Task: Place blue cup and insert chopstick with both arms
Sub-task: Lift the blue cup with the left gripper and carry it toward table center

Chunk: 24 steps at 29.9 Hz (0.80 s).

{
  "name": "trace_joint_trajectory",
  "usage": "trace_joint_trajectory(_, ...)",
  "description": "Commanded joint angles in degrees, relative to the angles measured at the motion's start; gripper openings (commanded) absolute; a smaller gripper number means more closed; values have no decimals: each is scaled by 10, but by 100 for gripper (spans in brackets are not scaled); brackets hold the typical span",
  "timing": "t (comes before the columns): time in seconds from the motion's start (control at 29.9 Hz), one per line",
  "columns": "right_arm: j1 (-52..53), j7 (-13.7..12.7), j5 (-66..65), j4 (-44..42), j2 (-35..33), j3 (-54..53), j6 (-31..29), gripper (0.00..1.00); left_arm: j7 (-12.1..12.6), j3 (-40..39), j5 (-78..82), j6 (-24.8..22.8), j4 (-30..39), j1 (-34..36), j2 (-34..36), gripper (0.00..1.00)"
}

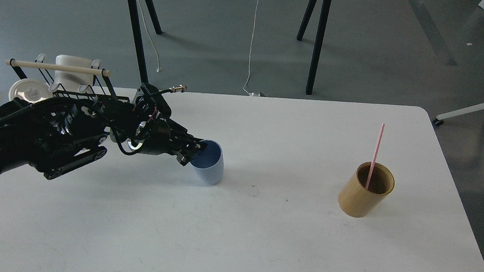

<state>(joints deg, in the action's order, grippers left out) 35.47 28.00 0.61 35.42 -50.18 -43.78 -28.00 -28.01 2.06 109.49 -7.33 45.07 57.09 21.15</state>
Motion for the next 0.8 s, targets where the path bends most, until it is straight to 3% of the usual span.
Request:
trace_joint_trajectory(0.0,-2,0,1,0,0,1,0,98,0,-1,6,0,-10,-1,-11,0)
trace_joint_trajectory(0.63,-7,0,0,1,6,6,0,98,0,-6,5,0,26,-21,27,2)
trace_joint_trajectory(0.77,-7,0,0,2,6,6,0,98,0,-7,1,0,29,-24,26,8)
